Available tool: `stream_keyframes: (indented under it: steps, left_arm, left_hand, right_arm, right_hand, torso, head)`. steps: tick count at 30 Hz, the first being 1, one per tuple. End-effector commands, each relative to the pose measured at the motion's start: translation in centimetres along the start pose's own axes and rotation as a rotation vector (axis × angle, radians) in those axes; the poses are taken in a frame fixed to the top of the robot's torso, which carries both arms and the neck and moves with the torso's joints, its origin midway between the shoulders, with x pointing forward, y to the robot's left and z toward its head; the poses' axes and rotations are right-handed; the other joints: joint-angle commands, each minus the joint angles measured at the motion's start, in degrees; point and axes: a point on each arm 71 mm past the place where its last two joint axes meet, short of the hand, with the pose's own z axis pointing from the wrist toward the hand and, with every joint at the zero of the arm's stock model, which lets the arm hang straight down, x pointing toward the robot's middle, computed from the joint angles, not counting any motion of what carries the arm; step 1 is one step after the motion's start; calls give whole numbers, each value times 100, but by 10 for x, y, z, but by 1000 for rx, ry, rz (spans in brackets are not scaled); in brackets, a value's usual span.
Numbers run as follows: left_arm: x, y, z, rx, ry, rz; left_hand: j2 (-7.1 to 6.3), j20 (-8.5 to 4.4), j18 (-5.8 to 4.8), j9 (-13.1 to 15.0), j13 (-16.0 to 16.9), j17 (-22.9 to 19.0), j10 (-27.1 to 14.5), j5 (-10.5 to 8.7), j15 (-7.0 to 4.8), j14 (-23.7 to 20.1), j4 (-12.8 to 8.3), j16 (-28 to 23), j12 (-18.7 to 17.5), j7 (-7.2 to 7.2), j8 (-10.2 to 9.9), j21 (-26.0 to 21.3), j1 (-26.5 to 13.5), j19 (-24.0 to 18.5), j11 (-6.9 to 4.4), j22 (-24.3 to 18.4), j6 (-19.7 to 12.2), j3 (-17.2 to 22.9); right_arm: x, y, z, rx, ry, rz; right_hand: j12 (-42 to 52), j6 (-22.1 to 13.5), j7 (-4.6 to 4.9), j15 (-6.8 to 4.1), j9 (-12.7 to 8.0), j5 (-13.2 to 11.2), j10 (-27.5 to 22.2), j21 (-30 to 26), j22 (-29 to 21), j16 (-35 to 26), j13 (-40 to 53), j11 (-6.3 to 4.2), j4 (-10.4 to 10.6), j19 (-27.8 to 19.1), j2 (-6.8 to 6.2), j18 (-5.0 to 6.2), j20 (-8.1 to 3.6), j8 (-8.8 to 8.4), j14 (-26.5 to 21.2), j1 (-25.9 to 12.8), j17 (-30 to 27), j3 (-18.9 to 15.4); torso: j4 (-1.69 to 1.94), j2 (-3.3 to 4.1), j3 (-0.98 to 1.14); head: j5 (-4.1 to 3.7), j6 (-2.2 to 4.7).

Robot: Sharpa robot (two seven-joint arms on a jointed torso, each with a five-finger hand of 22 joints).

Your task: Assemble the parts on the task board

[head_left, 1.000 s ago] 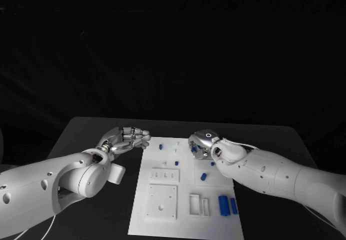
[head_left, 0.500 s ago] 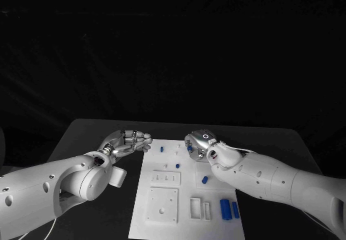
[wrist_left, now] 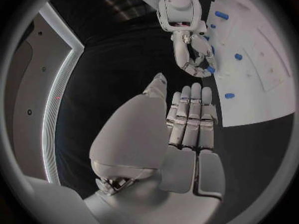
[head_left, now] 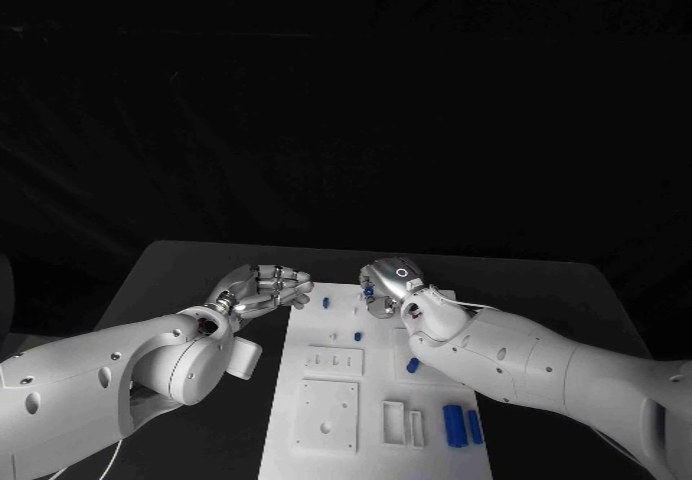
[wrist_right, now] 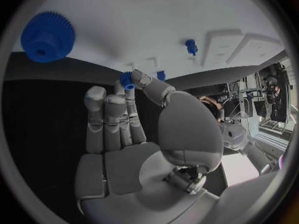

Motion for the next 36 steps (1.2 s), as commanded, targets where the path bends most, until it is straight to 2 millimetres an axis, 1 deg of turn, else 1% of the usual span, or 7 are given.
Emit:
stream_keyframes:
  steps: [1,4,6,9,11,16,36]
  left_arm:
    - [0,-2,1,12,10,2]
    - [0,-3,2,13,9,3]
    - [0,-3,2,13,10,3]
    - [2,-5,3,17,14,3]
    - [2,-6,3,19,15,3]
    - [2,-9,4,24,17,5]
    - [4,-15,5,34,22,7]
  left_hand:
    - [2,-9,104,-10,-6,8,-1,-20,-9,45,-5,-17,-21,37,-28,38,57,29,41,128,15,-35]
    - [0,-10,104,-11,-6,9,0,-22,-9,45,-6,-19,-24,37,-29,39,62,29,41,128,16,-36]
    - [0,-10,104,-11,-7,9,0,-22,-9,45,-6,-19,-25,37,-29,39,63,29,41,128,16,-37]
    - [0,-10,104,-11,-7,9,0,-23,-9,45,-6,-20,-26,37,-29,40,65,28,42,128,16,-38]
    - [-1,-10,104,-12,-7,9,1,-24,-9,45,-7,-20,-27,37,-30,40,66,28,42,128,16,-38]
    - [-2,-10,105,-12,-8,10,1,-25,-9,45,-7,-21,-29,38,-30,40,69,28,42,128,16,-39]
    - [-10,-8,104,-17,-11,13,5,-32,-9,47,-4,-26,-39,39,-34,43,79,27,43,127,18,-47]
  right_arm:
    - [-3,1,2,4,-29,-11]
    - [-3,1,3,11,-27,-15]
    - [-4,2,4,10,-25,-16]
    - [-3,4,6,8,-16,-17]
    - [-2,6,6,5,-12,-17]
    - [-1,9,8,0,-1,-14]
    - [2,9,11,7,28,-17]
  right_hand:
    - [26,37,-14,-164,9,14,397,20,128,31,473,-182,-1,12,12,399,-59,13,-161,71,-9,27]
    - [24,37,-14,-163,15,14,391,26,128,32,488,-182,1,10,6,399,-61,10,-162,72,-14,35]
    - [23,38,-14,-163,18,13,388,29,128,33,495,-181,2,10,5,399,-62,9,-162,72,-16,38]
    - [21,39,-14,-162,23,13,385,33,127,35,506,-180,5,9,-1,399,-62,7,-162,69,-20,42]
    - [19,37,-13,-161,26,13,379,36,127,35,514,-179,9,7,-4,399,-62,4,-163,65,-23,44]
    - [14,33,-12,-158,32,13,370,41,126,37,530,-176,14,2,-6,399,-61,-2,-164,59,-29,49]
    - [-18,5,1,-143,54,13,319,54,121,40,592,-161,26,-20,-13,399,-53,-34,-170,30,-56,62]
  torso:
    - [10,9,-8]
    - [25,11,-25]
    - [19,19,-15]
    - [29,29,-29]
    - [31,37,-25]
    - [24,79,-54]
    - [44,124,-80]
  head:
    - [5,6]
    - [-13,10]
    - [-6,18]
    - [-3,25]
    - [-6,21]
    - [14,47]
    - [7,38]
